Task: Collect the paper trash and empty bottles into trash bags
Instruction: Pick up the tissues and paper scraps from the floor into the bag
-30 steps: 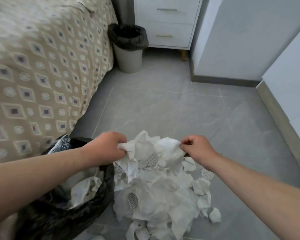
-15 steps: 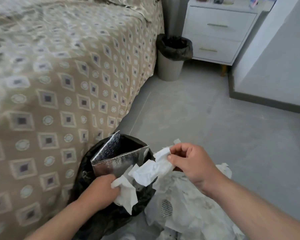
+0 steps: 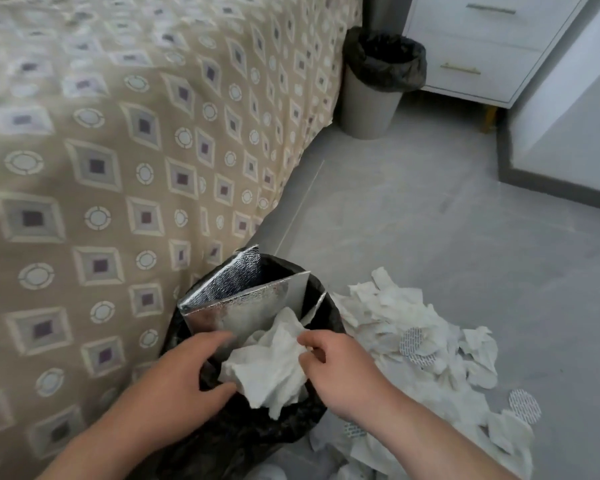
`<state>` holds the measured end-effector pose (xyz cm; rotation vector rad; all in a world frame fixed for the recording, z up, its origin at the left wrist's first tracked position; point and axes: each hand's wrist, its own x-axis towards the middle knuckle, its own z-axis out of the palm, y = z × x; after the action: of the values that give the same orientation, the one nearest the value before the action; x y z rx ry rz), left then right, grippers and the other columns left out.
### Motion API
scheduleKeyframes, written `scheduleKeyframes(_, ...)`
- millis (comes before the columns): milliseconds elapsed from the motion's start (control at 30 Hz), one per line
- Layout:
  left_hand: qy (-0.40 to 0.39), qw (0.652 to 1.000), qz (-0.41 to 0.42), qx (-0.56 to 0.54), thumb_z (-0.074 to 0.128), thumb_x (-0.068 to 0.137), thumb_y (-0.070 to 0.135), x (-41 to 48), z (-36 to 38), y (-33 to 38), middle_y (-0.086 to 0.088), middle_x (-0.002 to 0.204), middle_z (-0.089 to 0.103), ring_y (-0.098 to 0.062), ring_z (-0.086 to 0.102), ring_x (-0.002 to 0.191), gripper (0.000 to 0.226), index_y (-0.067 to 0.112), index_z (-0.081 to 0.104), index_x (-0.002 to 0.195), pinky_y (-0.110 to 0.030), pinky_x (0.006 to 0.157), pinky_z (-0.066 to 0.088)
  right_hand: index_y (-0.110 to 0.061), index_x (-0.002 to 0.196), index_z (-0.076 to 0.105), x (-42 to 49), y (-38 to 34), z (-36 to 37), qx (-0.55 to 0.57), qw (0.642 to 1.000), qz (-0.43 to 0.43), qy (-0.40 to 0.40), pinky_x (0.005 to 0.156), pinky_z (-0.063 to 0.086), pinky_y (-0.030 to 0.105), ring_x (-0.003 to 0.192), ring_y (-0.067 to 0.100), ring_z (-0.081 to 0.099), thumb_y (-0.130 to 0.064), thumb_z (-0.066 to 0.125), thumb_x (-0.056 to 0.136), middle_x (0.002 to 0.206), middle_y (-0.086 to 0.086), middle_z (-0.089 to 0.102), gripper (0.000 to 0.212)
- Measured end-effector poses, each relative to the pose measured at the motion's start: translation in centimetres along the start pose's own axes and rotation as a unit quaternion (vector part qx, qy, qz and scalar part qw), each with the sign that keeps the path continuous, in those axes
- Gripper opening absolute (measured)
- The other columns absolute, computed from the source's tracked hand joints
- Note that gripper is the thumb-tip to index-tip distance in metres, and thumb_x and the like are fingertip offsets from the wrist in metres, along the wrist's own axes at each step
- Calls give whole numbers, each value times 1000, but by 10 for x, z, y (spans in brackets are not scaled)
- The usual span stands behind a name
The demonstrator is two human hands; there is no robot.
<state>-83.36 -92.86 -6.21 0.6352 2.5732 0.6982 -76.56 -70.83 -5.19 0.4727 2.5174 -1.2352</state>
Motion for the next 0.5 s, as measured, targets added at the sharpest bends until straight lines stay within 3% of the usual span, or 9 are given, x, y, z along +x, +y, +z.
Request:
scheduleKeyframes(33,30,999,1,35,53,66,59,-6,-1,-2,35,119,44,5,46,112,63,38,50,125,-4,94,27,-20,136,51,-1,0,2,-35,999,-21,4,100,35,19,125,11,50,-22,47,97,135,-3,55,40)
scheduleKeyframes(100,75,992,-9,98,43,65,60,-15,1,-7,11,121,59,-15,57,111,70,22,60,121,-26,97,41,-19,139,45,-4,-1,8,-74,994,-76,29,105,31,19,131,12,42,-21,46,97,143,-4,42,42)
scheduleKeyframes(200,59,988,-63,132,45,66,62,-23,13,-13,-10,123,60,-31,58,112,77,11,61,121,-46,93,48,-19,144,34,-4,-2,21,-115,987,-109,18,112,25,24,140,18,29,-29,50,95,152,-1,24,52)
scheduleKeyframes(300,38,987,-76,139,44,66,67,-26,27,-11,-13,131,56,-33,54,119,82,13,58,126,-50,96,46,-16,140,38,8,0,39,-166,981,-71,-66,112,30,33,136,29,31,-33,50,94,148,8,27,50)
scheduleKeyframes(367,59,986,-61,144,42,69,69,-24,27,-5,-14,126,59,-35,56,114,81,11,60,123,-51,92,46,-14,134,42,15,1,45,-190,973,-50,-117,108,38,42,131,35,38,-31,48,94,141,11,34,44)
scheduleKeyframes(500,165,977,24,131,27,80,75,-13,15,25,-15,106,62,-38,57,95,85,5,64,111,-50,85,43,-11,128,50,8,4,24,-170,974,-136,-66,98,46,40,119,36,48,-20,50,91,127,12,44,38)
